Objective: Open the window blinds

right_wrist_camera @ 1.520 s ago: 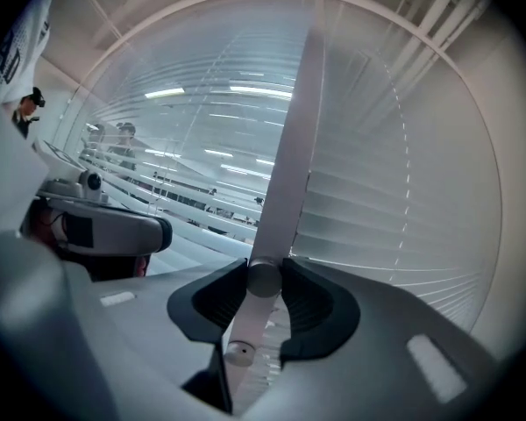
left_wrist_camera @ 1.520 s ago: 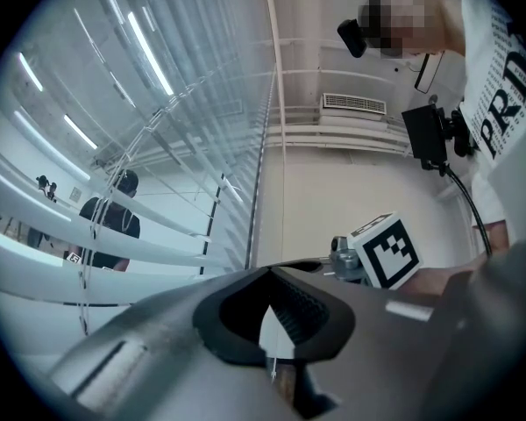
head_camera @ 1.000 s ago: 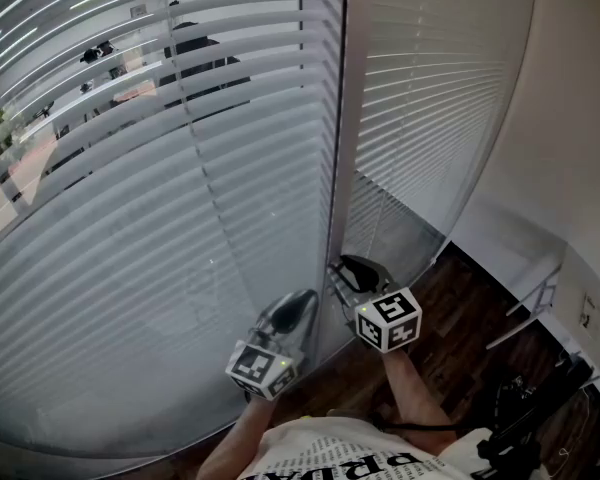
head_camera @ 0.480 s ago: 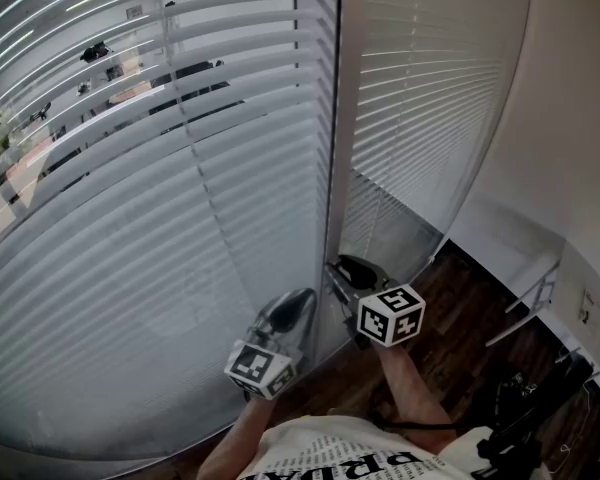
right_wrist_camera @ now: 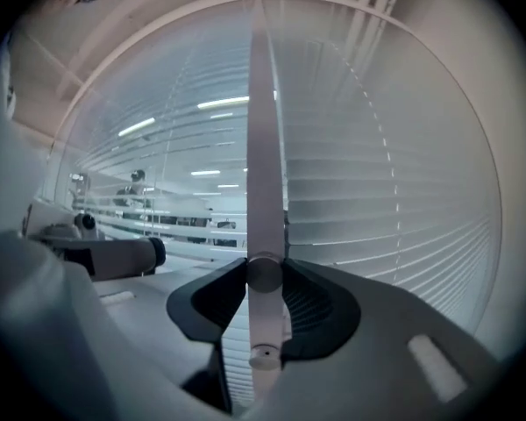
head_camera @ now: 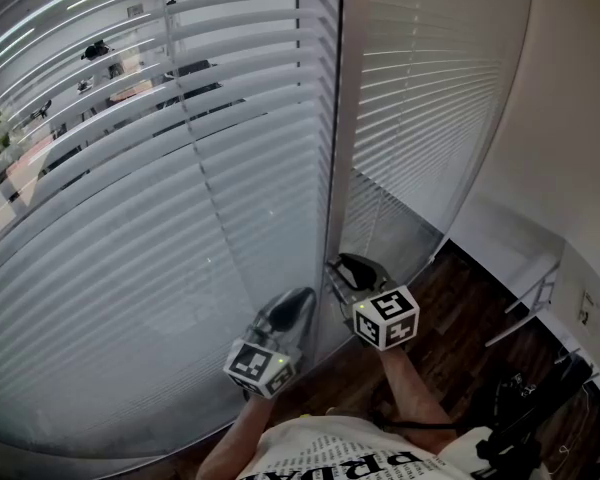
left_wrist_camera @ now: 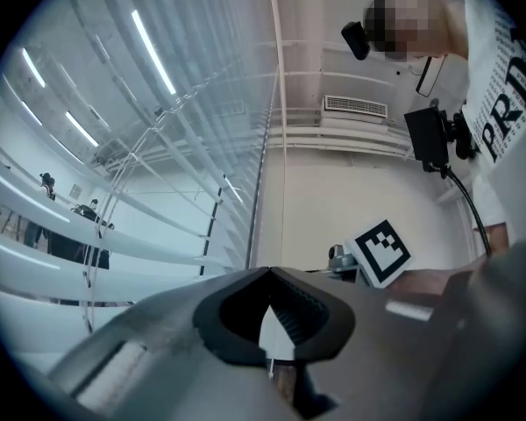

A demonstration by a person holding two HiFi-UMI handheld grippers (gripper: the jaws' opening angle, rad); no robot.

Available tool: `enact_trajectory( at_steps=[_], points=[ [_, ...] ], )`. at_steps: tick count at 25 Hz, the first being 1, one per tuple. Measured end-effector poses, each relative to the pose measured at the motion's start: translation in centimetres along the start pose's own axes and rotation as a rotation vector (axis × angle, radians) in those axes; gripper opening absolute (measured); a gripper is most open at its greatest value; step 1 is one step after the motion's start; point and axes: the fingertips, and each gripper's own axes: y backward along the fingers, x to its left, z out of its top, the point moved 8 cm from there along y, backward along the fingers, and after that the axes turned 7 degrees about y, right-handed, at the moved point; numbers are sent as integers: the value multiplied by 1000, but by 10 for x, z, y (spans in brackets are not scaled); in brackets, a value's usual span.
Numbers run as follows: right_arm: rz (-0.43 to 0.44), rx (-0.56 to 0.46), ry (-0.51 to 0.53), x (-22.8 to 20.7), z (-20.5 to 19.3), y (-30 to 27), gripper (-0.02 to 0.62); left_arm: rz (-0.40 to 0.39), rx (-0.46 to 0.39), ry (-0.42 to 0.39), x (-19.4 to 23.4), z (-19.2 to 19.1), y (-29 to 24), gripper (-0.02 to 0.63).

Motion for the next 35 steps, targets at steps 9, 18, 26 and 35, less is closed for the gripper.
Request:
enact_trajectory(
  at_steps=[9, 18, 26, 35],
  points=[
    [-45, 163, 701, 18, 11, 4, 158, 8, -6, -9, 1, 0, 0, -8],
    [-92, 214, 1039, 29, 7, -5, 131, 3, -7, -1, 1, 0, -2, -8],
    [-95, 208, 917, 28, -8, -6, 130, 4, -12, -3, 5, -20, 0, -8],
    [-87, 167, 643, 21, 10, -4, 129, -3, 0, 8, 2, -4, -1, -8]
  ],
)
